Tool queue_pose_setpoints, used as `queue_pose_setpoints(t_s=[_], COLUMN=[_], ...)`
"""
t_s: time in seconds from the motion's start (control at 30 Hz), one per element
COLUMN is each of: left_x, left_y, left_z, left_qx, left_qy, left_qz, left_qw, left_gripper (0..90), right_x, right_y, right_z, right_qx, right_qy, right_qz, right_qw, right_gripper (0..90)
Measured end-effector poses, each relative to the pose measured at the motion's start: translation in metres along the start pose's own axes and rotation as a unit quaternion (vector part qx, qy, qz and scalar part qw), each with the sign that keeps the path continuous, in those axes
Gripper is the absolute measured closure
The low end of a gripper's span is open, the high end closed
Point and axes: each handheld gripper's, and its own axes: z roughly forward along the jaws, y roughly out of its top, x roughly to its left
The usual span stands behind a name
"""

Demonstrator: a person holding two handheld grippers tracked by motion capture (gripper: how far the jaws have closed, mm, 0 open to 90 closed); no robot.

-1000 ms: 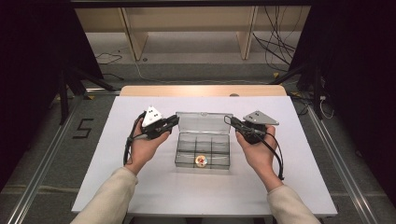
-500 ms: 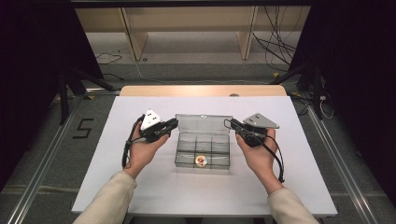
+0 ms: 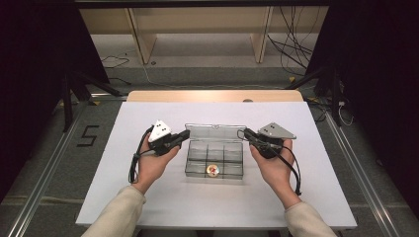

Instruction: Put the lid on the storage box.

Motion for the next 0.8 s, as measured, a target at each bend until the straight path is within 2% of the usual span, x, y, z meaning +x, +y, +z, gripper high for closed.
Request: queue_pose_setpoints(t_s=[0.3,0.8], left_x=[-0.005,-0.010], left_y=[-0.002,-0.011], left_z=[0.000,-0.006], left_qx=[-0.010,-0.020], left_qy=[-0.002,-0.004], left_qz=[-0.004,0.000], left_qw=[0.9999,0.9998], left_gripper=[89.4,89.4], right_x=[0.002,0.003], right_y=[-0.003,-0.010], right_z=[-0.005,-0.012], right_qx=[0.006,0.014], right_qy=[0.006,0.022], right_qz=[0.000,0.002], right_qw=[1.0000,0.9997], right_gripper=[85.9,83.2])
